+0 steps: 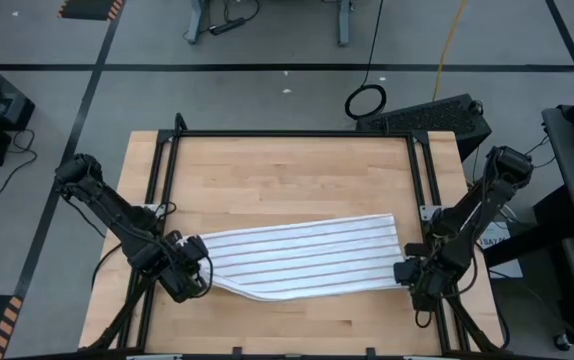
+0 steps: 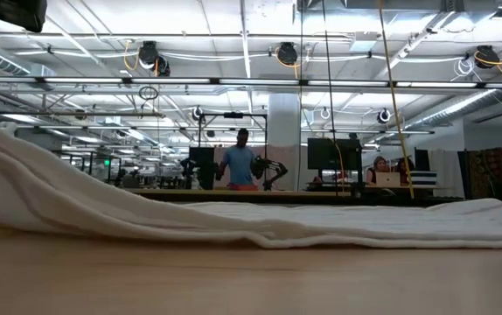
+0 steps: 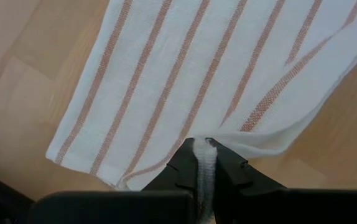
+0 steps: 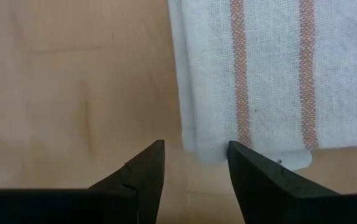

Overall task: Roll towel into tight, uniform cylinder
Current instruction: Fold the white brown kitchen towel

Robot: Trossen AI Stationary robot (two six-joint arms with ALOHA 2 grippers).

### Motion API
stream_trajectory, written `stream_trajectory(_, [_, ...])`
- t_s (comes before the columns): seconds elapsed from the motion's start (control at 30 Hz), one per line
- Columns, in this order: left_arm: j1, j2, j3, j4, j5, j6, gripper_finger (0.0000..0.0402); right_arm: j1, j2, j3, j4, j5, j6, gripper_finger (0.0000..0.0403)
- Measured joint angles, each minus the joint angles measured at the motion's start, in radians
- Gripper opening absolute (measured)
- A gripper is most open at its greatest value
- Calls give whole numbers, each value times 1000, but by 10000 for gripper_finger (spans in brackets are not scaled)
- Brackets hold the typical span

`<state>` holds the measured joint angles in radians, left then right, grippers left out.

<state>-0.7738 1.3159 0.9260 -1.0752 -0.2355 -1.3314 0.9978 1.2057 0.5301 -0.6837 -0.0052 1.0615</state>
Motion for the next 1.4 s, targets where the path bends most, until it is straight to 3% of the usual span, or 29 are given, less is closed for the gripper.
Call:
stream_trajectory(0.47, [0,0,0,-9,29,0,20,0,108,4,87,17,-13,151])
stream_trajectory(0.83, [0,0,0,-16,29,-2,20,-1,109,2,86,34,74,12])
stream_trajectory(1.1, [0,0,0,-34,28,-25,20,-1,93,44,68,-10,80,3])
stream_trajectory(1.4, [0,-1,0,5,27,-24,20,-1,-24,60,67,-95,132,2])
